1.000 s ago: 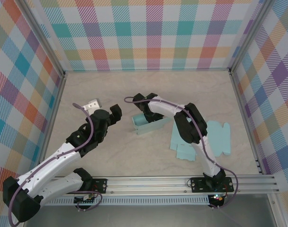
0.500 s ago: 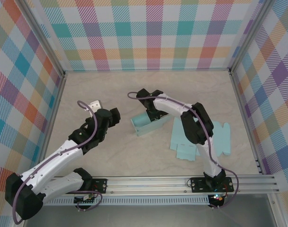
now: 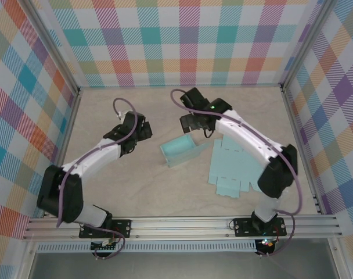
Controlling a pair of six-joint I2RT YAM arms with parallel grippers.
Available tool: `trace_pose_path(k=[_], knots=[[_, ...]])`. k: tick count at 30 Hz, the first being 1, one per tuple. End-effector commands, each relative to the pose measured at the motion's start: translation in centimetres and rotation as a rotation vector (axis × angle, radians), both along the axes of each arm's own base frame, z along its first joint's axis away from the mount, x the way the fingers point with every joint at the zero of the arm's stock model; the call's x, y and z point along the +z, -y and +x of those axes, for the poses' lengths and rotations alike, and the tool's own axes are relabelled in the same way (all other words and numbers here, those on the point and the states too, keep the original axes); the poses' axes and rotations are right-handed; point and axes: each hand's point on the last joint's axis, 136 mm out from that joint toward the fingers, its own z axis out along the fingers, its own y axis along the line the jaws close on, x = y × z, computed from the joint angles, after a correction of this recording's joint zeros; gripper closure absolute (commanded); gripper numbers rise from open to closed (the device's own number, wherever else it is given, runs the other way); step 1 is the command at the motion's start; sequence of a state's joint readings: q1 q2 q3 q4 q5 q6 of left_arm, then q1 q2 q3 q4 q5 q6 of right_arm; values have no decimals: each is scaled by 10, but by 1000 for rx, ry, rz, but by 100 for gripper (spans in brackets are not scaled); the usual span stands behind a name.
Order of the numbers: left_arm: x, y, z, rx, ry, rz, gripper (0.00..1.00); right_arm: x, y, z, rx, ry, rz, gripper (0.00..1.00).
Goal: Fold the paper box
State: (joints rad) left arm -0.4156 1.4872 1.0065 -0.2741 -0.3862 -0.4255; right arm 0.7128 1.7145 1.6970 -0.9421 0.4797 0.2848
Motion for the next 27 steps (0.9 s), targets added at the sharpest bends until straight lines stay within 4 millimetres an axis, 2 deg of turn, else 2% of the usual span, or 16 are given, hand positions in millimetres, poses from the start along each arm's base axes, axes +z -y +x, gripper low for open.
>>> trace_pose_path(k=[1, 4, 6, 9, 13, 15, 19, 23, 27], knots=[[-2, 13, 27, -61, -5, 16, 0, 9, 32, -23, -85, 21, 35, 0], [-22, 15, 46, -60, -56, 79, 0, 17, 52, -44, -128, 75, 108, 0], [-40, 15, 51, -67, -120, 121, 0, 15, 62, -58, -134, 103, 160, 0], [-59, 25, 61, -94, -171, 119, 0, 2, 74, -79, -159, 99, 222, 0], [-74, 40, 64, -139, -209, 75, 0, -33, 78, -101, -194, 33, 309, 1], [-81, 45, 62, -156, -227, 69, 1, -53, 73, -108, -199, -8, 362, 7], [-92, 50, 58, -174, -257, 73, 3, -86, 47, -113, -181, -97, 498, 18], [-104, 54, 53, -187, -288, 82, 6, -117, 25, -107, -210, -177, 581, 32], [-117, 59, 46, -200, -321, 97, 8, -139, 9, -98, -223, -236, 593, 37]])
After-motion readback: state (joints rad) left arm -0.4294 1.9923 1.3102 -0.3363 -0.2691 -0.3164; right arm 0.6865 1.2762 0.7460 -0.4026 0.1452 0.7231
